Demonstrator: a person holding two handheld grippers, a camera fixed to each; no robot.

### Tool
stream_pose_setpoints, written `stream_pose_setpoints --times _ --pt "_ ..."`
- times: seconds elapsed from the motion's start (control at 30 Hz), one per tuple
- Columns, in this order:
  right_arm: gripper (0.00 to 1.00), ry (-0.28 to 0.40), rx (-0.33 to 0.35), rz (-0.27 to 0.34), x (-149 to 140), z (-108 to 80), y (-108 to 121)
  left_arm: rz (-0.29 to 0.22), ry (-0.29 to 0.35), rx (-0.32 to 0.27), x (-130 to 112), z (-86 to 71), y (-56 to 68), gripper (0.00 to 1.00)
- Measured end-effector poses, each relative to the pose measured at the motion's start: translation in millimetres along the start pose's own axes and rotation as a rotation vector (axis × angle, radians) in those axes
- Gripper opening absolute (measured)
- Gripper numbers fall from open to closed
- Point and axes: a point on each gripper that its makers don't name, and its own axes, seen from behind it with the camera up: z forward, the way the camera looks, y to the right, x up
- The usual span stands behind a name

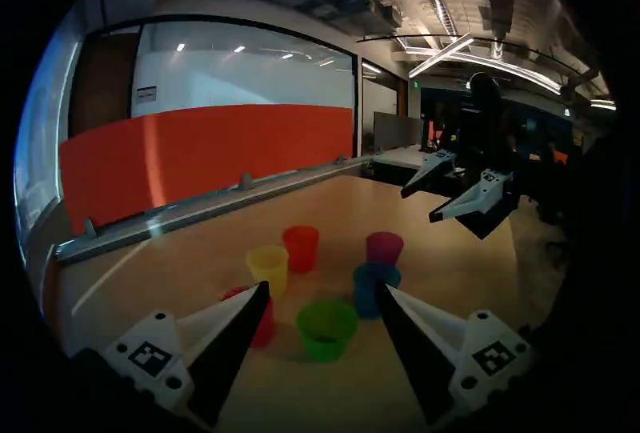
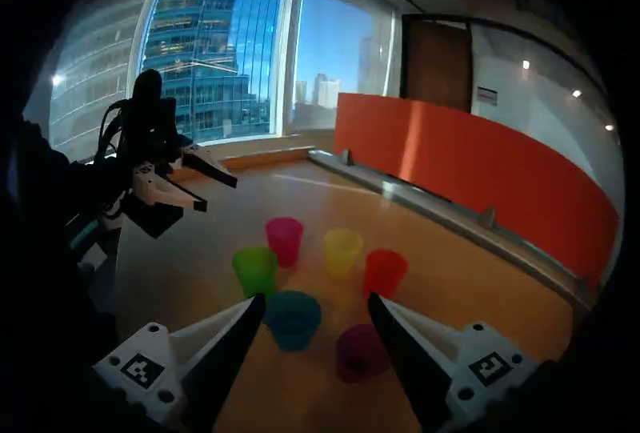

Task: Pour water

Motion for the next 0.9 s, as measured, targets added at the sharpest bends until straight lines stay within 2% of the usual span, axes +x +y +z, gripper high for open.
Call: stream_pose_setpoints --times 0.1,0.43,0.9 --pt "0.99 -0.018 0.015 0.000 -10.3 7.9 -4.4 -0.004 -0.019 -0.013 -12.1 4.2 3.7 0.97" --pt "0.99 -0.075 0.053 -0.009 -38.7 30.2 -16.3 -0.002 -0.099 -0.020 -52.3 18.1 4.5 0.97" --pt "0.99 -0.123 0.084 -0.027 -57.5 50.7 -23.7 -0.002 -0.170 -0.050 -83.3 36.8 6.4 0.97"
